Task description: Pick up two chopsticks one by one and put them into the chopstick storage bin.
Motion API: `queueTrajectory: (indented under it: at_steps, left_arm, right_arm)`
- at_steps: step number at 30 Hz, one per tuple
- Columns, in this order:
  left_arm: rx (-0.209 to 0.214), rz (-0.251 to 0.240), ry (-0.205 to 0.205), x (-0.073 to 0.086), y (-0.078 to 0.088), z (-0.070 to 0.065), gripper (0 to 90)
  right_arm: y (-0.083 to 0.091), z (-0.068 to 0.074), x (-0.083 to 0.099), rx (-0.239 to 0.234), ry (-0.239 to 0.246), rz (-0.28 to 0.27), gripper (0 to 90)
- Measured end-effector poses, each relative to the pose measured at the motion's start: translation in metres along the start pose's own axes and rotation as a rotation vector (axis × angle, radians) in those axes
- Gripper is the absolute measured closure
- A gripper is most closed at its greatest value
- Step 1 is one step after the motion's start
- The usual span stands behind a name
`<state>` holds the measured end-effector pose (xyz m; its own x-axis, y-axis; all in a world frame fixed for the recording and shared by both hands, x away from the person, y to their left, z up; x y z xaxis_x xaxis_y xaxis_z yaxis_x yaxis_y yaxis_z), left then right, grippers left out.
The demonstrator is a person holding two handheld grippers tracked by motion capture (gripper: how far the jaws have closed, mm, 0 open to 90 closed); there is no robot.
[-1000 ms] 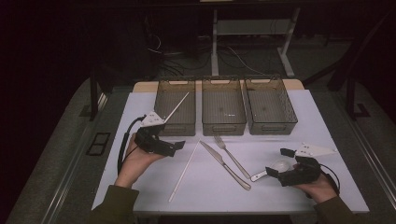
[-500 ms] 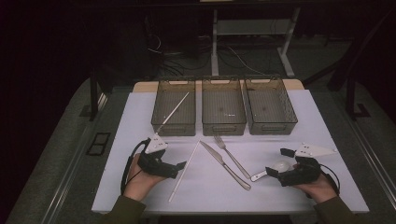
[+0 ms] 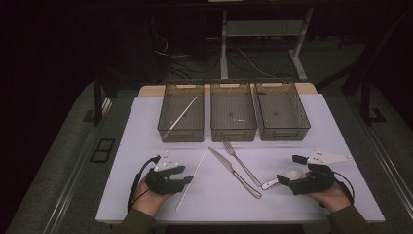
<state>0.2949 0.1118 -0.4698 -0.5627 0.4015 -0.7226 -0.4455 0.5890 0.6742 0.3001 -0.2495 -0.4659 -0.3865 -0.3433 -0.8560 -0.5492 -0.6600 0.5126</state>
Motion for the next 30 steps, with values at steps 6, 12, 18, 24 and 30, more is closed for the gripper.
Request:
queueTrajectory:
  at_steps: [6,12,18,24,30]
  left_arm:
    - [0.027,0.052,0.023,0.006,-0.007,-0.003,64.3]
    - [0.049,0.095,0.035,0.011,-0.011,-0.003,69.2]
    - [0.053,0.126,0.025,0.014,-0.015,-0.003,73.1]
    - [0.037,0.138,0.019,0.016,-0.017,-0.003,75.0]
    - [0.032,0.141,0.024,0.016,-0.017,-0.002,78.2]
  right_arm:
    - [0.0,0.0,0.0,0.0,-0.001,0.001,2.0]
    - [0.0,0.0,0.0,0.001,-0.001,0.002,2.0]
    - [0.0,0.0,0.0,0.001,-0.002,0.001,2.0]
    - [0.0,0.0,0.0,0.002,-0.002,0.0,2.0]
    - [0.0,-0.001,0.0,0.003,-0.002,0.0,2.0]
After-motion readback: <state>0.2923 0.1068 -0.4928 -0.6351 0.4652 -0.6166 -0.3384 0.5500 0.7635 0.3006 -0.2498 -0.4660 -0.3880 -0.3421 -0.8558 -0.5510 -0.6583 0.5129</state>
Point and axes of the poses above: each handheld gripper's, and its own axes: y roughly backward along the jaws, x roughly out of its underside, z roughly to its left, the point moved 7 cm from there along -y, roughly forward along the jaws, and after that the axes turned 6 degrees about y, right-handed, at the moved point
